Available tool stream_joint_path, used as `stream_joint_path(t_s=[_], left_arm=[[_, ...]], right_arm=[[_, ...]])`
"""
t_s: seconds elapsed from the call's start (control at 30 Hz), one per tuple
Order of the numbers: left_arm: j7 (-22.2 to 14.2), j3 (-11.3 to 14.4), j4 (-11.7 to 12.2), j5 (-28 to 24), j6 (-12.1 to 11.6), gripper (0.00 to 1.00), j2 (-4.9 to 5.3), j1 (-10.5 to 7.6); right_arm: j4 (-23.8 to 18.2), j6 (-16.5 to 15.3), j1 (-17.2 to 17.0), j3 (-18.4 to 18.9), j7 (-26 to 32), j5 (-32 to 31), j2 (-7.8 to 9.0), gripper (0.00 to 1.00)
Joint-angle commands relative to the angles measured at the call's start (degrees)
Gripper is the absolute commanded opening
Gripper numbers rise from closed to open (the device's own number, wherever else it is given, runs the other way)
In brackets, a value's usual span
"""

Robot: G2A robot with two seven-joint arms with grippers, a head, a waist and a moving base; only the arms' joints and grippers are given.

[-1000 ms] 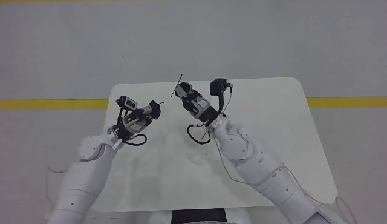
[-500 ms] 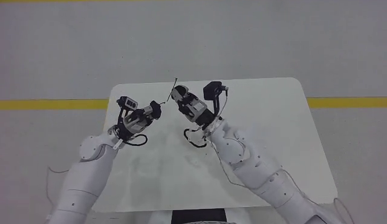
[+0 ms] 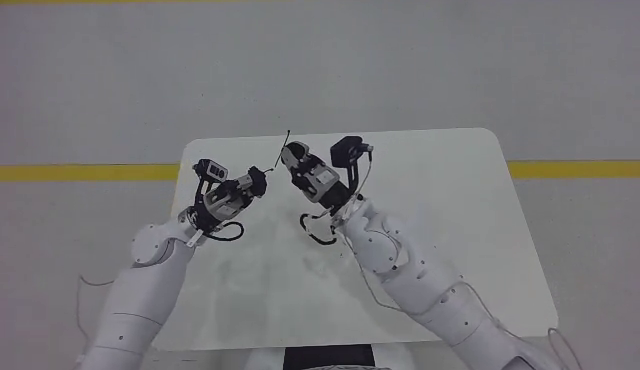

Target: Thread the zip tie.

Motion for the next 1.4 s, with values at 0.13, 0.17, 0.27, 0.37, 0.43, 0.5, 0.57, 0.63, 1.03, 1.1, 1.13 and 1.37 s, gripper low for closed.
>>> stream_joint_path(t_s=[0.13,0.17,0.27,0.37,0.43,0.5,0.57,0.63,1.03,1.1,1.13,1.37], left_arm=[[1.28,0.15,-0.40,0.79,0.00,0.00,0.00,0.01],[1.72,0.03,-0.87,2.34,0.00,0.00,0.06,-0.04],[2.06,-0.97,-1.75,5.36,0.00,0.00,-0.04,0.02],[1.91,-2.23,-2.55,9.50,0.00,0.00,-0.53,0.17],[2.26,-2.92,-2.75,11.14,0.00,0.00,-1.06,0.42],[2.89,-3.52,-2.83,11.69,0.00,0.00,-1.89,0.71],[3.63,-4.26,-2.99,12.95,0.00,0.00,-2.63,0.87],[4.12,-5.04,-3.80,14.03,0.00,0.00,-3.28,0.84],[6.92,-5.47,-4.26,17.55,0.00,0.00,-3.07,0.95],[7.38,-5.53,-4.52,17.70,0.00,0.00,-3.12,1.20],[7.31,-5.51,-4.66,18.16,0.00,0.00,-3.13,1.26],[7.31,-5.50,-4.75,18.42,0.00,0.00,-3.17,1.37]], right_arm=[[0.00,0.57,-0.11,0.35,0.02,-0.52,-0.33,0.00],[-0.12,0.78,-0.19,0.63,-0.19,-0.72,-0.37,0.00],[-0.40,1.18,-0.63,1.34,-0.26,-0.95,-0.40,0.00],[-0.57,1.65,-1.03,1.82,-0.08,-0.97,-0.48,0.00],[-0.57,2.07,-1.25,2.01,-0.11,-0.86,-0.57,0.00],[-0.50,2.54,-1.43,2.12,-0.16,-0.69,-0.71,0.00],[-0.33,2.91,-1.50,2.19,-0.24,-0.59,-0.84,0.00],[-0.17,3.15,-1.41,2.28,-0.26,-0.77,-0.93,0.00],[-0.52,3.56,-1.65,2.28,-0.24,-3.72,-1.07,0.00],[-0.45,3.73,-1.61,2.12,-0.19,-4.14,-1.22,0.00],[-0.41,3.73,-1.62,2.05,-0.25,-4.13,-1.30,0.00],[0.69,3.52,-1.22,1.50,-0.48,-3.87,-1.91,0.00]])
